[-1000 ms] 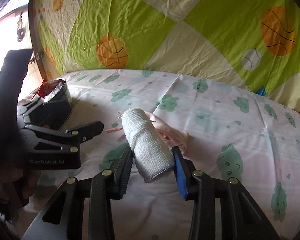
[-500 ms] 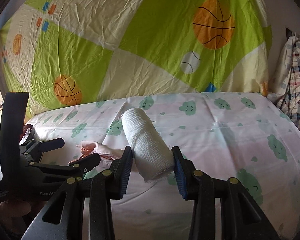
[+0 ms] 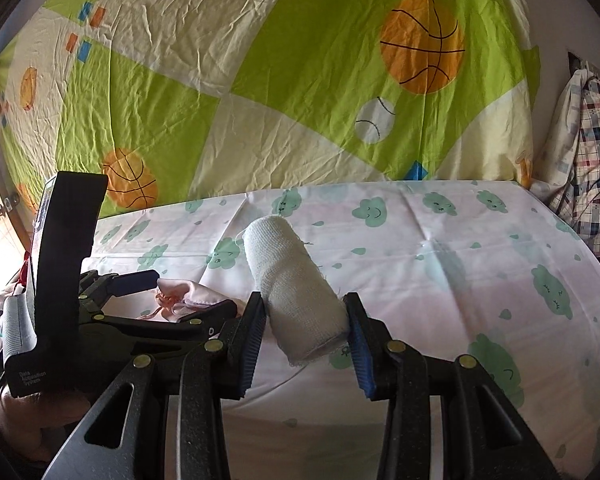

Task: Organize soft objects
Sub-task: 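Lift the rolled towel and pink bag and carry both toward the tin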

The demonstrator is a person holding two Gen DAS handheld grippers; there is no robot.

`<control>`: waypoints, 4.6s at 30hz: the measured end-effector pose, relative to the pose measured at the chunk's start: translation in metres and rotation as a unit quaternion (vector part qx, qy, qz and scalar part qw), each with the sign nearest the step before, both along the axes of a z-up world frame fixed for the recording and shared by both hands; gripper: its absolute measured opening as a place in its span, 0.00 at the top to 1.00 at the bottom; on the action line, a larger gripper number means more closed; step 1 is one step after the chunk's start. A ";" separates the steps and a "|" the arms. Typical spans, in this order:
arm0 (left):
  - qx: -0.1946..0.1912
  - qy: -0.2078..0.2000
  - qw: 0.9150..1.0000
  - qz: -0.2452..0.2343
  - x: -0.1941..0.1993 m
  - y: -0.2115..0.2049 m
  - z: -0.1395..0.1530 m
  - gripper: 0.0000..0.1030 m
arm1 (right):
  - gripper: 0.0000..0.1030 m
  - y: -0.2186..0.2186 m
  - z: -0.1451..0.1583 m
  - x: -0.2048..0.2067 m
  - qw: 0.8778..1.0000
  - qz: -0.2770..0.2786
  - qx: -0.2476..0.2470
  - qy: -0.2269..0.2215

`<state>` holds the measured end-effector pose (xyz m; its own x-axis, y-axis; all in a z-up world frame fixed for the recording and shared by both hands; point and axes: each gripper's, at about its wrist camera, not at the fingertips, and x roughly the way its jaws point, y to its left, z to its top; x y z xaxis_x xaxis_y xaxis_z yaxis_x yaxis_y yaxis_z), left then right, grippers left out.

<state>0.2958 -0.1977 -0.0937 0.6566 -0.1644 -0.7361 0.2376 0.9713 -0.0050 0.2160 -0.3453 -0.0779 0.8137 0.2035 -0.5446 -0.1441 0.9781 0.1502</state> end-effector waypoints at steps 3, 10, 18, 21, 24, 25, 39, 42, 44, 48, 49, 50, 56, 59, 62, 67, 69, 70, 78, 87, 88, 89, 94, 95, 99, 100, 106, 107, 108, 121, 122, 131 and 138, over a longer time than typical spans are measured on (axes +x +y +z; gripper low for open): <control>-0.007 0.025 1.000 -0.010 0.006 -0.001 -0.006 0.38 | 0.59 0.001 0.000 0.001 1.000 0.001 -0.004 0.003; -0.041 0.022 0.999 -0.019 0.001 0.007 -0.004 0.89 | 0.59 0.000 0.000 -0.001 1.000 -0.007 -0.004 -0.003; -0.048 -0.023 0.999 -0.013 -0.023 0.020 0.008 0.93 | 0.59 -0.001 0.007 -0.013 0.999 -0.020 -0.010 -0.036; -0.044 -0.045 0.998 -0.010 -0.036 0.024 0.013 0.93 | 0.59 0.001 0.009 -0.018 0.998 -0.023 -0.018 -0.051; -0.044 -0.059 0.997 0.000 -0.047 0.032 0.017 0.93 | 0.59 0.003 0.012 -0.023 0.997 -0.024 -0.025 -0.067; -0.046 -0.064 0.997 0.003 -0.051 0.035 0.018 0.93 | 0.59 0.004 0.013 -0.025 0.997 -0.025 -0.028 -0.074; -0.055 -0.119 0.991 0.032 -0.100 0.068 0.029 0.94 | 0.59 0.028 0.021 -0.053 0.992 -0.008 -0.029 -0.125; -0.053 -0.127 0.990 0.031 -0.107 0.069 0.030 0.94 | 0.59 0.034 0.021 -0.058 0.991 -0.007 -0.028 -0.128; -0.052 -0.132 0.989 0.032 -0.112 0.070 0.030 0.94 | 0.59 0.037 0.021 -0.060 0.991 -0.005 -0.030 -0.129; -0.051 -0.152 0.986 0.042 -0.127 0.074 0.033 0.94 | 0.59 0.048 0.022 -0.067 0.990 -0.001 -0.038 -0.136; -0.051 -0.157 0.985 0.045 -0.131 0.076 0.034 0.94 | 0.59 0.050 0.022 -0.069 0.990 0.000 -0.040 -0.138; -0.052 -0.162 0.984 0.046 -0.134 0.078 0.035 0.94 | 0.59 0.052 0.022 -0.070 0.989 0.002 -0.041 -0.139; -0.057 -0.174 0.981 0.060 -0.145 0.087 0.037 0.94 | 0.59 0.062 0.022 -0.080 0.989 0.007 -0.040 -0.142; -0.054 -0.184 0.979 0.062 -0.151 0.089 0.038 0.94 | 0.59 0.068 0.022 -0.085 0.988 0.010 -0.043 -0.146; -0.049 -0.193 0.978 0.064 -0.158 0.090 0.040 0.94 | 0.59 0.073 0.022 -0.090 0.988 0.015 -0.039 -0.148; -0.056 -0.198 0.976 0.071 -0.164 0.098 0.041 0.94 | 0.59 0.081 0.022 -0.097 0.987 0.018 -0.037 -0.155; -0.058 -0.199 0.976 0.072 -0.166 0.100 0.041 0.94 | 0.59 0.083 0.022 -0.100 0.987 0.020 -0.035 -0.156; -0.059 -0.201 0.975 0.074 -0.168 0.102 0.041 0.94 | 0.59 0.084 0.022 -0.101 0.987 0.020 -0.036 -0.158; -0.060 -0.209 0.973 0.077 -0.176 0.107 0.041 0.94 | 0.59 0.091 0.023 -0.109 0.986 0.026 -0.029 -0.161; -0.057 -0.222 0.970 0.082 -0.184 0.113 0.043 0.94 | 0.59 0.098 0.023 -0.117 0.985 0.033 -0.023 -0.167; -0.057 -0.223 0.970 0.082 -0.184 0.114 0.043 0.94 | 0.59 0.099 0.023 -0.118 0.985 0.034 -0.023 -0.168; -0.058 -0.223 0.969 0.083 -0.185 0.115 0.043 0.94 | 0.59 0.099 0.023 -0.119 0.985 0.035 -0.022 -0.168; -0.059 -0.226 0.969 0.086 -0.188 0.119 0.043 0.94 | 0.59 0.102 0.023 -0.120 0.985 0.038 -0.020 -0.167; -0.059 -0.227 0.968 0.086 -0.189 0.120 0.043 0.94 | 0.59 0.102 0.023 -0.121 0.985 0.038 -0.020 -0.167; -0.058 -0.230 0.967 0.090 -0.192 0.123 0.043 0.94 | 0.59 0.104 0.023 -0.122 0.985 0.040 -0.019 -0.167; -0.057 -0.231 0.967 0.091 -0.192 0.123 0.044 0.94 | 0.59 0.105 0.023 -0.122 0.985 0.040 -0.018 -0.167; -0.057 -0.234 0.966 0.096 -0.197 0.127 0.044 0.94 | 0.59 0.108 0.022 -0.124 0.985 0.044 -0.014 -0.166; -0.058 -0.234 0.966 0.097 -0.197 0.128 0.044 0.94 | 0.59 0.108 0.022 -0.124 0.985 0.045 -0.012 -0.166; -0.059 -0.234 0.965 0.098 -0.198 0.129 0.044 0.94 | 0.59 0.109 0.022 -0.125 0.985 0.045 -0.012 -0.166; -0.072 -0.236 0.962 0.115 -0.206 0.144 0.044 0.94 | 0.59 0.119 0.022 -0.129 0.984 0.055 -0.011 -0.167; -0.074 -0.236 0.962 0.117 -0.206 0.146 0.044 0.94 | 0.59 0.119 0.022 -0.129 0.984 0.056 -0.011 -0.167; -0.079 -0.236 0.960 0.125 -0.209 0.157 0.044 0.94 | 0.59 0.126 0.022 -0.131 0.984 0.063 -0.003 -0.167; -0.076 -0.242 0.958 0.135 -0.213 0.165 0.044 0.94 | 0.59 0.133 0.022 -0.131 0.984 0.069 0.006 -0.164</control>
